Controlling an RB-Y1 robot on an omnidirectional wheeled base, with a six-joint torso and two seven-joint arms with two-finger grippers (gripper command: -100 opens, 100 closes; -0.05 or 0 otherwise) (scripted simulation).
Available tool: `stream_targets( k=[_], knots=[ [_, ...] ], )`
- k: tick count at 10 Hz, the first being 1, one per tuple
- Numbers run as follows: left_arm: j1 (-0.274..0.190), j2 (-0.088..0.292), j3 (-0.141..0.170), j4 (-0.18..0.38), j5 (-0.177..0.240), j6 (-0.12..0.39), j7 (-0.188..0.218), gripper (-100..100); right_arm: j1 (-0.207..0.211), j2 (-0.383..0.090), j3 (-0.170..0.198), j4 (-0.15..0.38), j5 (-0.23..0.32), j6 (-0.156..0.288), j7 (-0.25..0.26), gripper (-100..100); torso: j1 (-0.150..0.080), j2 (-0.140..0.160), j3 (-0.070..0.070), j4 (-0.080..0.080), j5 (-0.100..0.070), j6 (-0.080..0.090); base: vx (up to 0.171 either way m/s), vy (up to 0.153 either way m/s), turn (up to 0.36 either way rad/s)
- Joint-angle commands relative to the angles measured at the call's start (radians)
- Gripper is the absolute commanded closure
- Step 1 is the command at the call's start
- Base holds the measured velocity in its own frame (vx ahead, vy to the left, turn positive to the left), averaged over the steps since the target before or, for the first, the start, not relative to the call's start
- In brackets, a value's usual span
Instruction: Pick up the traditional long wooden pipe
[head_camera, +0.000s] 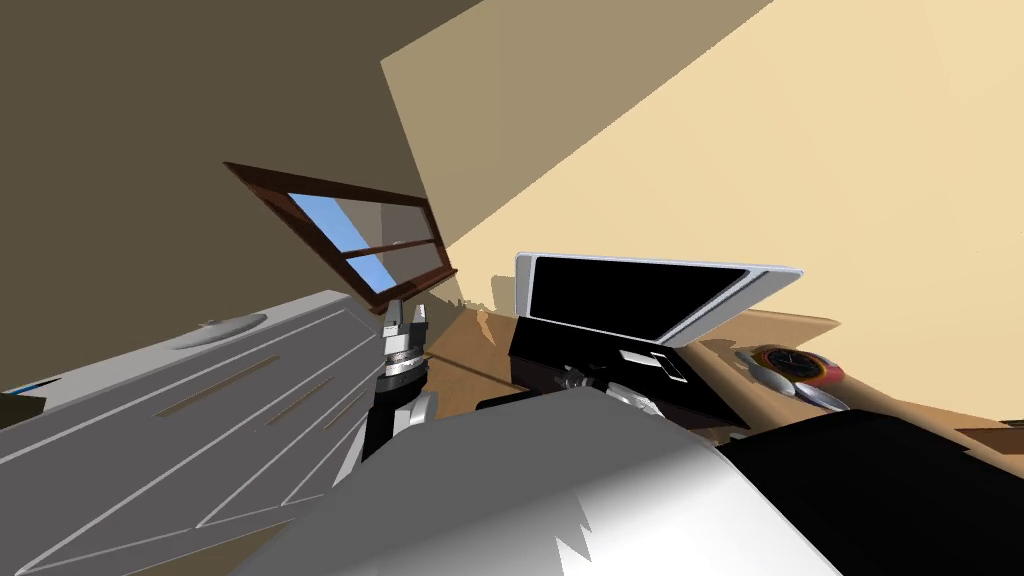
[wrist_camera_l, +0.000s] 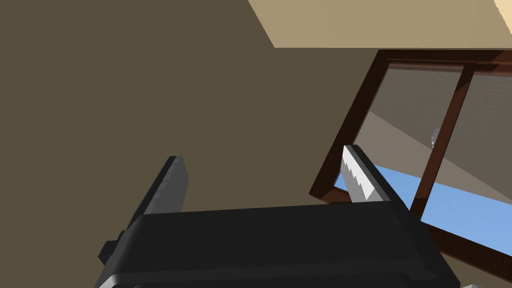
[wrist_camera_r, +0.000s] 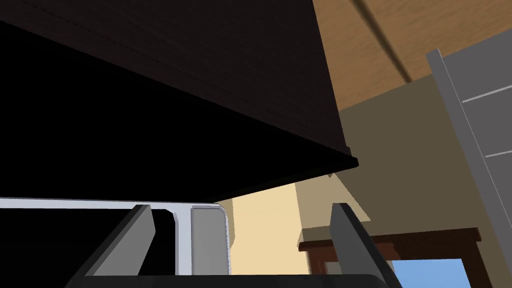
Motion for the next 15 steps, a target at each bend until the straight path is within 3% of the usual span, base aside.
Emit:
stream_targets(
  k=[1,2,4,6,9,15],
  knots=[
    [0.0,0.0,0.0,0.0,0.0,0.0,0.0,0,-0.011,-0.008,0.012,0.042,0.006,0.001,0.019,-100,0.0,0.0,0.0,0.0,0.0,0.0,-0.011,-0.012,0.09],
    [0.0,0.0,0.0,0.0,0.0,0.0,0.0,0,-0.03,-0.026,0.037,0.066,0.018,0.006,0.05,-100,0.0,0.0,0.0,0.0,0.0,0.001,-0.014,-0.016,0.13],
    [0.0,0.0,0.0,0.0,0.0,0.0,0.0,0,-0.03,-0.026,0.037,0.091,0.018,0.006,0.05,-100,-0.001,0.0,0.0,0.0,0.0,0.0,-0.01,-0.014,0.062],
    [0.0,0.0,0.0,0.0,0.0,0.0,0.0,0,-0.068,-0.059,0.086,0.168,0.04,0.017,0.107,-100,0.0,0.0,0.0,0.0,0.0,0.0,-0.024,-0.021,0.208],
    [0.0,0.0,0.0,0.0,0.0,0.0,0.0,0,-0.085,-0.073,0.109,0.226,0.05,0.022,0.134,-100,-0.002,0.001,0.001,0.0,0.0,0.0,-0.029,-0.033,0.126],
    [0.0,0.0,0.0,0.0,0.0,0.0,0.0,0,-0.174,-0.13,0.233,0.447,0.101,0.052,0.273,-100,-0.004,0.003,0.002,0.001,-0.001,0.001,-0.053,-0.063,0.224]
  ],
)
